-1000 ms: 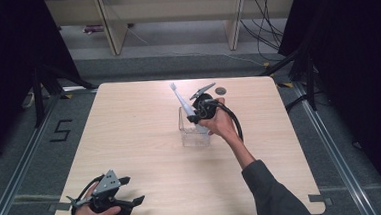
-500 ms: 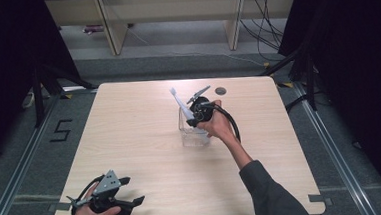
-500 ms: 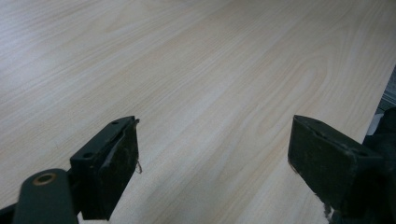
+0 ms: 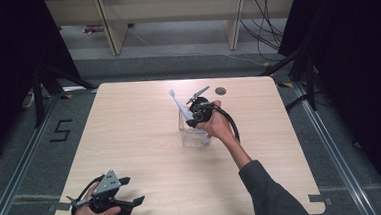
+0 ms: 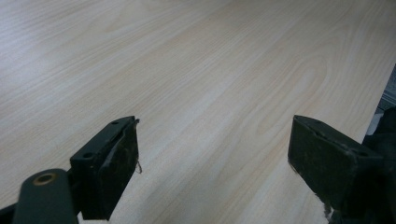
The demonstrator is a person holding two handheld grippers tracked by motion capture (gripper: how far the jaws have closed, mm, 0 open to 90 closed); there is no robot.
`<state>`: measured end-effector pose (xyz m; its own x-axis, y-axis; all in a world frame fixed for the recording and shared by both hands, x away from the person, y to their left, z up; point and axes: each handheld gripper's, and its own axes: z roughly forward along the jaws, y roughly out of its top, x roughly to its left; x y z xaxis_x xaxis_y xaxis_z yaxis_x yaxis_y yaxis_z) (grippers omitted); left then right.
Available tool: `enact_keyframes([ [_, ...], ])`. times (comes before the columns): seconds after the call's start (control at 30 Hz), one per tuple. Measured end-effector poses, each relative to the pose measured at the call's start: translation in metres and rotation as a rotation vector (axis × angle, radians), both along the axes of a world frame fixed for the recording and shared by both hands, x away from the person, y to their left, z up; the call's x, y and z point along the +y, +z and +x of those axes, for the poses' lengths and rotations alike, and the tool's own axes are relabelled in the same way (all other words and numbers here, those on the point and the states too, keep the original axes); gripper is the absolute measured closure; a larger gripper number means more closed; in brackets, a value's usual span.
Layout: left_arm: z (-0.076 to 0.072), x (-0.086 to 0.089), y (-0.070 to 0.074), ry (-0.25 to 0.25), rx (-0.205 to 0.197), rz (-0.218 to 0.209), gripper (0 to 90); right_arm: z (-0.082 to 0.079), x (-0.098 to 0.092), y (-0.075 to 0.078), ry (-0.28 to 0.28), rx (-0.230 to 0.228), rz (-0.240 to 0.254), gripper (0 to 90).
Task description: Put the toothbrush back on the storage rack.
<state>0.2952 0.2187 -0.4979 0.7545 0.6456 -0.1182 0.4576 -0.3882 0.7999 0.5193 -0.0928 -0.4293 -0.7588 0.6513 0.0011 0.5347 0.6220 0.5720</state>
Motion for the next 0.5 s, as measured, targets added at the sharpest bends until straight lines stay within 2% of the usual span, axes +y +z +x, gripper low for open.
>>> enact_keyframes([
  [0.03, 0.001, 0.002, 0.001, -0.011, -0.005, 0.033, 15.7, 0.0, 0.0, 0.0, 0.0, -0.005, 0.0, 65.7],
  [0.1, 0.001, 0.001, 0.0, -0.004, -0.003, 0.009, 15.7, -0.003, 0.0, 0.003, -0.029, 0.014, 0.025, 62.8],
  [0.17, 0.001, 0.001, 0.0, -0.003, -0.003, 0.009, 15.7, -0.005, -0.001, 0.007, -0.041, 0.006, 0.034, 59.5],
  [0.2, 0.001, 0.001, -0.001, -0.002, -0.007, 0.004, 15.7, -0.006, -0.001, 0.009, -0.038, -0.007, 0.029, 58.7],
  [0.23, 0.001, 0.0, -0.001, -0.001, -0.007, -0.001, 15.7, -0.005, -0.002, 0.009, 0.004, -0.042, 0.035, 58.5],
  [0.27, 0.001, 0.0, -0.001, -0.001, -0.007, -0.002, 15.7, -0.009, -0.002, 0.013, -0.027, -0.007, 0.039, 58.0],
  [0.3, 0.001, 0.0, -0.001, -0.001, -0.007, -0.002, 15.7, -0.009, -0.002, 0.014, -0.026, -0.018, 0.045, 57.4],
  [0.43, 0.0, 0.0, 0.0, 0.003, -0.008, 0.01, 15.7, -0.011, -0.005, 0.017, -0.027, -0.015, 0.056, 56.0],
  [0.47, 0.0, 0.0, 0.0, 0.005, -0.008, 0.009, 15.7, -0.008, -0.007, 0.017, 0.01, -0.059, 0.061, 54.6],
  [0.5, 0.0, 0.0, 0.0, 0.003, -0.006, 0.009, 15.7, -0.008, -0.007, 0.017, 0.01, -0.059, 0.061, 54.6],
])
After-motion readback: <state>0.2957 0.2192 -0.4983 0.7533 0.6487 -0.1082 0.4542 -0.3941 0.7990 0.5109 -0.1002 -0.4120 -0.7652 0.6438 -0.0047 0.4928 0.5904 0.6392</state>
